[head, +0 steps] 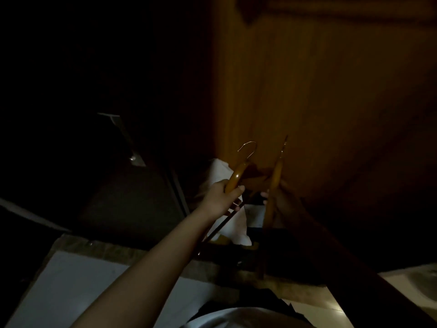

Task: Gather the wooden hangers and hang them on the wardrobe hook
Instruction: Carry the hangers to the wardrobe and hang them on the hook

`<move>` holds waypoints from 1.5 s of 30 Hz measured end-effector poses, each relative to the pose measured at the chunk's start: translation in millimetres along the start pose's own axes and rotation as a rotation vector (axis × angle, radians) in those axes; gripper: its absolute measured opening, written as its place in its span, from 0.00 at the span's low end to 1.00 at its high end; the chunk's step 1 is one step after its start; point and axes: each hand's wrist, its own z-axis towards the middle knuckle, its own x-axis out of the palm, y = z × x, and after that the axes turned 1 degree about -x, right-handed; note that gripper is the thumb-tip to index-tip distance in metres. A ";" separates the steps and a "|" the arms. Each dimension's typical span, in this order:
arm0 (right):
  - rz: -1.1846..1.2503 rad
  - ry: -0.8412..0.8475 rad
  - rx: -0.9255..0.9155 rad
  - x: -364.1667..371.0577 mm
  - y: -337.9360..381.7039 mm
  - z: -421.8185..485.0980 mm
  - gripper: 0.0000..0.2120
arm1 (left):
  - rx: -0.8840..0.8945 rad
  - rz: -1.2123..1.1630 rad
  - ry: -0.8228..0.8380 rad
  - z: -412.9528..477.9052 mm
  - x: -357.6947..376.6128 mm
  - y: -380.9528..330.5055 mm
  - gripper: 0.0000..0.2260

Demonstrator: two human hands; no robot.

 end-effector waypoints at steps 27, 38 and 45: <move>-0.455 -0.325 -0.602 -54.4 83.6 -82.6 0.39 | 0.340 -0.038 0.522 -54.4 -45.0 -118.6 0.19; -0.702 -0.313 -0.954 -132.2 155.1 -76.3 0.38 | 0.467 -0.031 0.483 -76.9 -2.7 -168.3 0.22; -0.932 -0.294 -1.096 -183.5 173.7 -72.5 0.35 | 0.594 -0.031 0.076 -102.3 41.3 -180.9 0.15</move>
